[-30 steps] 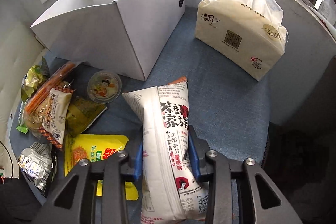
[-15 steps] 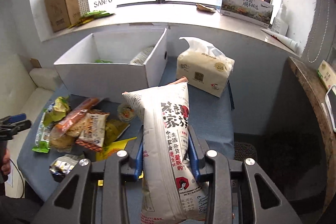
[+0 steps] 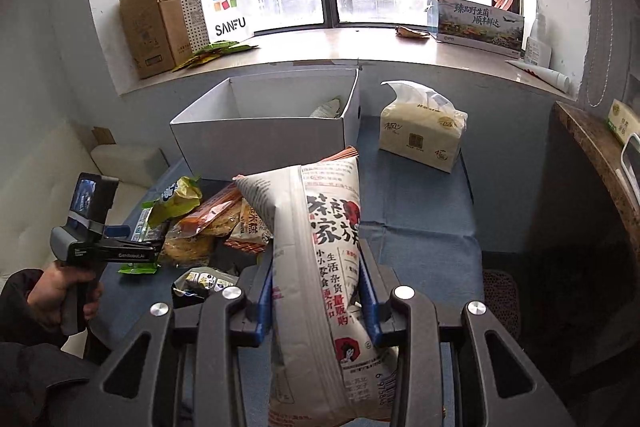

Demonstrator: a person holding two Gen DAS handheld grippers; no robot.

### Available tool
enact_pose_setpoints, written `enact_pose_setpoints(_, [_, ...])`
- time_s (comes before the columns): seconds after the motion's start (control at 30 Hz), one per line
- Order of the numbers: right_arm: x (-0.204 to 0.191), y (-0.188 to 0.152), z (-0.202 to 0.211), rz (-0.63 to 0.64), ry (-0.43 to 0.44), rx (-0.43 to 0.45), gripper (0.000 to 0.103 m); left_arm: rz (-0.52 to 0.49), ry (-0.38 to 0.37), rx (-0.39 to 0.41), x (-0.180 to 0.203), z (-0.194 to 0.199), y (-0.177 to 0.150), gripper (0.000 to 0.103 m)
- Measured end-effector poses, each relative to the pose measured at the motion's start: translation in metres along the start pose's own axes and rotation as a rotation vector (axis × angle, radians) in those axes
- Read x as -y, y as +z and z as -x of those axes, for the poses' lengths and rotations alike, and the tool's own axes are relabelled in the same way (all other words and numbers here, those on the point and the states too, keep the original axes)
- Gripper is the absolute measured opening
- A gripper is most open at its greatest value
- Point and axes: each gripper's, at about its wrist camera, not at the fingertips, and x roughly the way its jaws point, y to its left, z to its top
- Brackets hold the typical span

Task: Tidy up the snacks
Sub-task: 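Place the white chip bag in the box with the right gripper while the left gripper places green stick packs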

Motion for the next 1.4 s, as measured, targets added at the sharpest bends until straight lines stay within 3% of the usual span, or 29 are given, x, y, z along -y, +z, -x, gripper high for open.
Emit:
enact_pose_setpoints(0.07, [-0.002, -0.001, -0.003, -0.001, 0.008, -0.009, 0.039, -0.009, -0.022, 0.017, -0.001, 0.007, 0.0, 0.079])
enact_pose_setpoints(0.1, [-0.003, -0.002, -0.004, 0.001, 0.012, -0.012, 0.039, -0.01, -0.027, 0.015, -0.002, 0.011, -0.001, 0.075])
enact_pose_setpoints(0.17, [-0.005, -0.002, -0.005, 0.007, 0.02, -0.018, 0.039, -0.025, -0.058, 0.014, -0.005, 0.017, -0.005, 0.073])
enact_pose_setpoints(0.23, [-0.008, -0.003, -0.006, 0.013, 0.031, -0.021, 0.039, -0.06, -0.021, 0.034, -0.009, 0.025, -0.014, 0.073])
enact_pose_setpoints(0.33, [-0.014, -0.003, -0.009, 0.017, 0.048, -0.026, 0.039, -0.042, -0.03, 0.048, -0.024, 0.039, -0.025, 0.072])
enact_pose_setpoints(0.4, [-0.019, -0.003, -0.01, 0.027, 0.061, -0.019, 0.039, -0.051, -0.013, 0.101, -0.033, 0.057, -0.029, 0.072])
enact_pose_setpoints(0.47, [-0.026, -0.002, -0.012, 0.033, 0.087, -0.011, 0.039, -0.045, -0.055, 0.163, -0.039, 0.082, -0.026, 0.072])
enact_pose_setpoints(0.67, [-0.04, 0.028, -0.018, 0.004, 0.143, 0.062, 0.039, -0.074, -0.23, 0.43, -0.028, 0.165, 0.011, 0.072])
enact_pose_setpoints(0.83, [-0.041, 0.088, -0.043, -0.076, 0.189, 0.109, 0.039, -0.16, -0.309, 0.53, 0.008, 0.186, 0.087, 0.073])
enact_pose_setpoints(0.97, [-0.041, 0.143, -0.084, -0.163, 0.201, 0.109, 0.039, -0.195, -0.344, 0.518, 0.036, 0.172, 0.161, 0.073])
enact_pose_setpoints(1.13, [-0.029, 0.196, -0.141, -0.23, 0.08, 0.107, 0.039, -0.234, -0.35, 0.444, 0.072, 0.114, 0.233, 0.073])
enact_pose_setpoints(1.23, [-0.017, 0.212, -0.174, -0.259, 0.044, 0.049, 0.039, -0.249, -0.385, 0.357, 0.087, 0.074, 0.245, 0.073])
enact_pose_setpoints(1.3, [-0.009, 0.218, -0.187, -0.272, 0.01, 0.03, 0.039, -0.259, -0.368, 0.325, 0.093, 0.053, 0.249, 0.073])
enact_pose_setpoints(1.37, [-0.003, 0.223, -0.198, -0.265, -0.007, 0.015, 0.04, -0.27, -0.363, 0.287, 0.098, 0.035, 0.251, 0.077])
enact_pose_setpoints(1.4, [0.001, 0.224, -0.201, -0.263, -0.023, 0.016, 0.046, -0.284, -0.346, 0.27, 0.101, 0.028, 0.251, 0.083])
